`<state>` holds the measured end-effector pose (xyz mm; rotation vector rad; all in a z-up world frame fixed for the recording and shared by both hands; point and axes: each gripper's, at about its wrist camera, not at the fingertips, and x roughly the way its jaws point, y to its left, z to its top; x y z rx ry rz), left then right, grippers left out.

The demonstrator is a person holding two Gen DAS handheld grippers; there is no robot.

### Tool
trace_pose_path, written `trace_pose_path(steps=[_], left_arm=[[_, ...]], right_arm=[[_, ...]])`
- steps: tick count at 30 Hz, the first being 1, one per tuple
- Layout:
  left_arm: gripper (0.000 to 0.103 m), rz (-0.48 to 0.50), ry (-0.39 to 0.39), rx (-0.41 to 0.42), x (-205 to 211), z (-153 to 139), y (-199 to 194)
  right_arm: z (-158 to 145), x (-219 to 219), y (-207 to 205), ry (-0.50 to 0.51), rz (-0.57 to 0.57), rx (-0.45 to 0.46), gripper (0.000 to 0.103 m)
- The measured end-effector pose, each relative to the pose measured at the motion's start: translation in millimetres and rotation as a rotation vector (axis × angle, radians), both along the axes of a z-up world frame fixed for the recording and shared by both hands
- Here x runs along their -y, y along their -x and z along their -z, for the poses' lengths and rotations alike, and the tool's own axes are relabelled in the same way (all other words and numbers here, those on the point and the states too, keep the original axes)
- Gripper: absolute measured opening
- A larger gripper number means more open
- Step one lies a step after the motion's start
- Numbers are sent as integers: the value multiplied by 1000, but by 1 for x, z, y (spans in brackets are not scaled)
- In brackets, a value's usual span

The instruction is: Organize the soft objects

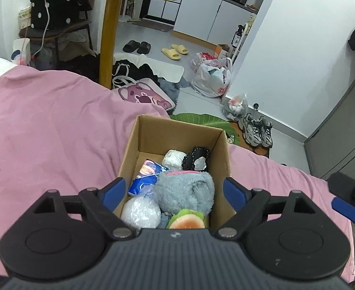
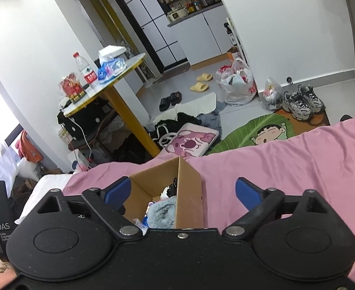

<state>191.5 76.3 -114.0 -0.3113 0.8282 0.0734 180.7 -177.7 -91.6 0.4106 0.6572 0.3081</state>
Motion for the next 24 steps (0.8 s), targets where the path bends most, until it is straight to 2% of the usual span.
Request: trace_pose_path(steps=[5,8,11,19,24], left_arm=[[95,6,-21,26,12,-22,13],[96,10,-26,41,18,-36,20],[102,19,-44,64,26,-46,29],[103,47,-67,94,43,-68,53],[103,60,-81,92,54,-79,66]], right_arm=[[-12,11,12,-10,15,28,103],[-19,19,22,-22,20,46,103],[-25,27,28,-30,31,57,103],[-37,48,42,-52,13,49,103],[-51,54,53,-38,4,80,103]])
